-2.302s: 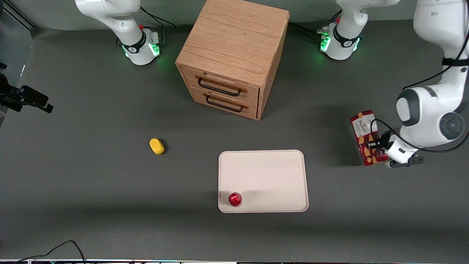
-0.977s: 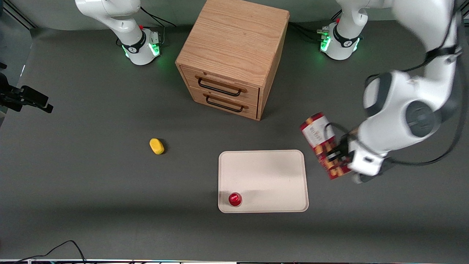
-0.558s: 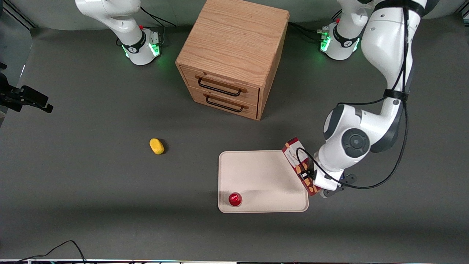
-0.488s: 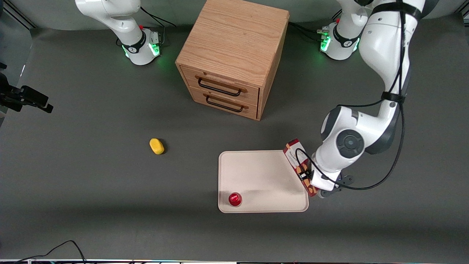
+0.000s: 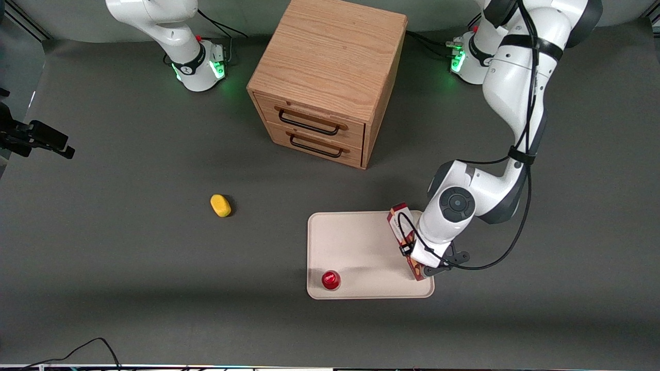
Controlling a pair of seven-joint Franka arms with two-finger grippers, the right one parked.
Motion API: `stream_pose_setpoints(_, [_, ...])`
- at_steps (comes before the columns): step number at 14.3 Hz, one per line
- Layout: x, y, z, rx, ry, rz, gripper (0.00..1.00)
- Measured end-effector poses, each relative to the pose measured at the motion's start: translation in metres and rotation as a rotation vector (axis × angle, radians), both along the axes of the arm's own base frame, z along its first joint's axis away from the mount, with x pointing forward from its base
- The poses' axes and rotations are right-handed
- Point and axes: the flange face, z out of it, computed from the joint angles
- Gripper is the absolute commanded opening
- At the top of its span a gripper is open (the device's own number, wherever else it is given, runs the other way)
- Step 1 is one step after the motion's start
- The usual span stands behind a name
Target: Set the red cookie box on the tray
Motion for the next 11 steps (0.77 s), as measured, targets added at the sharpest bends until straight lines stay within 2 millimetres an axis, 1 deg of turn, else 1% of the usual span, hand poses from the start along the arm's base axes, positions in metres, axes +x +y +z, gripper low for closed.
stream_pose_setpoints(1, [-0.001, 0.000, -0.005, -0.007, -0.011, -0.001, 0.18])
stream_pose_setpoints(2, [-0.001, 0.000, -0.007, -0.011, -0.018, -0.001, 0.78])
stream_pose_setpoints(3, [-0.001, 0.000, -0.006, -0.012, -0.019, -0.001, 1.00])
stream_pose_setpoints(6, [-0.001, 0.005, -0.007, 0.003, 0.003, 0.001, 1.00])
stream_pose_setpoints(7, [0.000, 0.010, -0.003, 0.030, 0.048, 0.002, 1.00])
stream_pose_setpoints(8, [0.001, 0.017, 0.008, 0.064, 0.107, 0.000, 1.00])
stream_pose_setpoints(9, [0.003, 0.022, 0.028, 0.091, 0.164, 0.002, 1.00])
stream_pose_setpoints(11, [0.001, 0.029, 0.086, 0.097, 0.249, 0.006, 1.00])
